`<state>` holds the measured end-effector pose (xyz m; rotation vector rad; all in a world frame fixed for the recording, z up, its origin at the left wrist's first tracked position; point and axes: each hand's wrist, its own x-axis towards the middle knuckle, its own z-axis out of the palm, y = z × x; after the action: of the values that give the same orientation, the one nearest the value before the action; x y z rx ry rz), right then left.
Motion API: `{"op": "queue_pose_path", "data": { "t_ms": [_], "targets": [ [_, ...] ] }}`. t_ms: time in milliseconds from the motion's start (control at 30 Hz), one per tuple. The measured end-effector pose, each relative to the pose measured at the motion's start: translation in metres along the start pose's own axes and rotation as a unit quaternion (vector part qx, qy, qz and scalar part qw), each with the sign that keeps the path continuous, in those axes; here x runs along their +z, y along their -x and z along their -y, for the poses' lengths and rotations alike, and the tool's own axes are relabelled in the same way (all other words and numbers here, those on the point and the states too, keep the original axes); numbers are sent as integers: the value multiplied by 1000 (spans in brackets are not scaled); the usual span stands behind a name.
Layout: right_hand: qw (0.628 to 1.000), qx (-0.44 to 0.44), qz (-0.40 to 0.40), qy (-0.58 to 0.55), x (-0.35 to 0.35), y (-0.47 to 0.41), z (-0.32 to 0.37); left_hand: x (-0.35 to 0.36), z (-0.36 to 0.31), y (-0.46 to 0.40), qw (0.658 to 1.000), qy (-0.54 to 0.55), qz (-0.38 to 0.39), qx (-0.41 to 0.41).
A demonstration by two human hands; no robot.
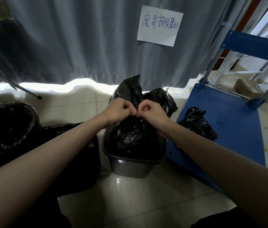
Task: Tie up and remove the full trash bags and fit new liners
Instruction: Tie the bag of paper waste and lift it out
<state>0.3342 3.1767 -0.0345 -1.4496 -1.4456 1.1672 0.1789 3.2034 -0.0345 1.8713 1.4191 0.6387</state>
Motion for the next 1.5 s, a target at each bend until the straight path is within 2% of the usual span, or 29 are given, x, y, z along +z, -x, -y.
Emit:
{"op": "queue_pose_path", "data": {
  "t_ms": [67,167,333,667,1033,1400,1500],
  "targets": [
    [998,-26,13,63,4,5,-1,-1,3,-1,999,16,31,-21],
    [985,-78,-23,153,10,11,-4,1,5,-1,997,4,66,-35],
    [964,-125,-60,229,15,14,-14,-1,2,-3,994,26,87,-56],
    [980,-91,-76,160,11,13,-17,-7,0,-2,984,90,136,-74],
    [976,-104,-90,171,12,12,-20,-8,-3,-2,976,89,177,-90],
    [973,-115,-93,177,17,15,-25,-9,-1,-4,974,142,133,-118],
    [973,-105,-108,177,18,13,-27,-9,-3,-3,972,145,143,-113]
  ]
}}
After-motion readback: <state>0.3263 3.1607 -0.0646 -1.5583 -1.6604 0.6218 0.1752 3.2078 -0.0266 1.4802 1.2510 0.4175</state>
